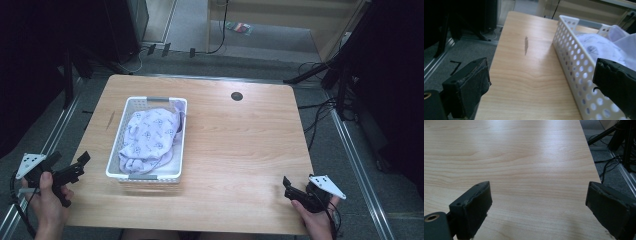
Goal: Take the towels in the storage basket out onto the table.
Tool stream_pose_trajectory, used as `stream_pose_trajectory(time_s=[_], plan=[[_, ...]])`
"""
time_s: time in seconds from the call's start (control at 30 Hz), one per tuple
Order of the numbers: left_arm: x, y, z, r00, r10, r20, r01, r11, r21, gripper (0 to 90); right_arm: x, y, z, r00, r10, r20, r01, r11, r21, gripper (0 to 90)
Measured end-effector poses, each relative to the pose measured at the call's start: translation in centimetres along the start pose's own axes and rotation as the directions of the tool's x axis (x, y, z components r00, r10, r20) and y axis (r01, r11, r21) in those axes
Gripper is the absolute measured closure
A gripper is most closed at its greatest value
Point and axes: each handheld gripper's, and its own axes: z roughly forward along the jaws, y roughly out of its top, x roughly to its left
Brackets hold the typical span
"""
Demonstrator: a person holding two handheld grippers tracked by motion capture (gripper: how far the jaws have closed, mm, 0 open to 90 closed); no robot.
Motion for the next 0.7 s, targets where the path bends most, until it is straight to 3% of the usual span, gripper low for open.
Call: stream_pose_trajectory(time_s=[0.1,0.43,0.7], plan=[[-0.9,0.8,-0.2,0.9996,0.015,0.023,-0.014,0.9998,-0.013,1.1,0.0,0.0,0.0,1.0000,-0.001,0.003,0.001,1.000,0.002,6.4],[-2.7,2.4,-0.1,0.9996,0.013,0.023,-0.013,0.9999,-0.008,1.1,0.1,0.0,0.0,1.0000,-0.003,0.002,0.003,1.000,0.004,6.4],[-5.2,3.8,0.7,0.9968,0.041,0.068,-0.041,0.9991,-0.010,1.1,0.1,0.0,0.0,1.0000,-0.006,0.002,0.006,1.000,0.002,6.4]])
